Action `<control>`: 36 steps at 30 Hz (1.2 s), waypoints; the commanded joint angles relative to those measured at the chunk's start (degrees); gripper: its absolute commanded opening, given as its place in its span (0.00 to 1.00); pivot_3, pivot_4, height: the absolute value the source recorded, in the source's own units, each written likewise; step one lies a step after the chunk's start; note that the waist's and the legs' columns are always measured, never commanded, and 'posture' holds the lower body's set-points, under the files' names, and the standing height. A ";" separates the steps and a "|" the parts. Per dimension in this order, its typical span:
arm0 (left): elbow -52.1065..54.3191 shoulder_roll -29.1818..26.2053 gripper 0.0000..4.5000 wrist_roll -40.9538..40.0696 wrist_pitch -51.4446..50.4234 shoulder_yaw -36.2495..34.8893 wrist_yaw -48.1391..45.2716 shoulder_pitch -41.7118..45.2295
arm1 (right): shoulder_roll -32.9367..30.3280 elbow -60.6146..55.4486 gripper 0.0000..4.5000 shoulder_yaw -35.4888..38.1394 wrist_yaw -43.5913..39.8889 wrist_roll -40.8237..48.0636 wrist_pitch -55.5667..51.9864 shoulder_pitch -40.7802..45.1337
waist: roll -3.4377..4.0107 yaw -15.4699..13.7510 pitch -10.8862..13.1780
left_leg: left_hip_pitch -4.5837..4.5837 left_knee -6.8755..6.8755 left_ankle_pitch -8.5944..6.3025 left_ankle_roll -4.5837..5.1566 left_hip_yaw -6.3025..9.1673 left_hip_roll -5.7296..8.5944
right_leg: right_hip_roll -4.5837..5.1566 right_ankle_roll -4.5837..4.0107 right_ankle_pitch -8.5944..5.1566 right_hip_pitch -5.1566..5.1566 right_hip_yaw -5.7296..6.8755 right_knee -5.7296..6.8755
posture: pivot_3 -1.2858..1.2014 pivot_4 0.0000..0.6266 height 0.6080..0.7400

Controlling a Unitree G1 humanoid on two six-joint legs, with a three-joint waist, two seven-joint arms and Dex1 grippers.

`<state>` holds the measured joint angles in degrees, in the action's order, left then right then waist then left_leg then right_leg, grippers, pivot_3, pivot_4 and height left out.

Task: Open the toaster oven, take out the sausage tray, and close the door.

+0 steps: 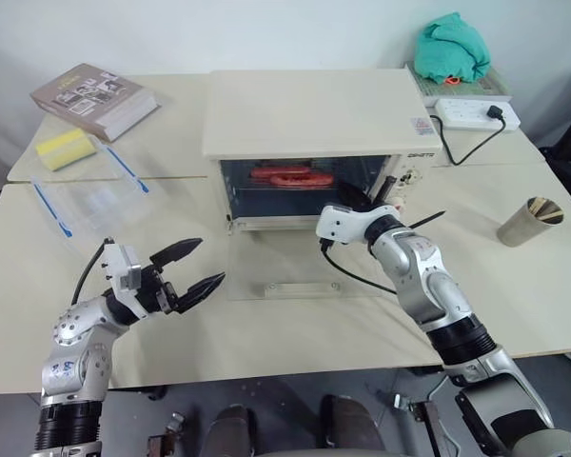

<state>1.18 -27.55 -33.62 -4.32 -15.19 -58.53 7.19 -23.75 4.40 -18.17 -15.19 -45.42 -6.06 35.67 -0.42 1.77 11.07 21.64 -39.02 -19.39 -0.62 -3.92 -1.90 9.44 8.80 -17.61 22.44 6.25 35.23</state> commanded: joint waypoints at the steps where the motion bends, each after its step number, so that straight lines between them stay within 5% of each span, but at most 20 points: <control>1: -0.60 0.09 1.00 -0.56 1.21 -0.32 -0.58 0.86 | -0.69 -6.12 0.01 0.36 -2.34 2.33 2.39 0.19 | 0.00 0.05 0.00 | 0.00 0.00 0.00 0.00 0.00 0.00 | 0.00 0.00 0.00 0.01 0.00 0.00 | 0.52 0.24 1.00; 13: -2.32 0.69 1.00 -0.16 0.79 0.97 -0.20 3.63 | -8.31 -14.02 0.01 2.16 -14.02 8.83 7.40 -1.82 | 0.00 0.58 0.01 | 0.00 0.08 0.00 0.00 -0.05 -0.01 | 0.00 0.00 0.00 0.07 0.00 -0.01 | 0.52 0.24 1.00; 27: -1.13 -0.29 1.00 -3.02 -3.83 -1.23 1.53 3.86 | -9.76 -32.05 0.01 7.39 -17.18 8.06 1.48 -17.68 | 0.00 -0.26 0.01 | 0.00 0.05 -0.01 -0.01 -0.08 -0.01 | 0.00 0.00 0.00 0.07 0.00 -0.01 | 0.52 0.24 1.00; 36: -1.25 -3.34 1.00 -1.46 -1.94 -0.66 -2.52 2.75 | -14.97 -39.05 0.01 16.21 -16.53 11.09 6.72 -29.42 | -0.01 -1.34 0.01 | 0.01 0.02 -0.01 0.00 -0.08 0.01 | 0.00 0.00 0.00 -0.01 0.00 -0.15 | 0.52 0.24 1.00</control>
<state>-0.88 -29.84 -35.36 -7.46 -15.14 -59.68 10.33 -38.01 -30.94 -5.52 -33.37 -35.33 -0.80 6.56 -0.43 0.44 11.08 21.65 -39.01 -19.40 -0.62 -3.99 -1.89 9.44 8.80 -17.61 22.43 6.25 35.08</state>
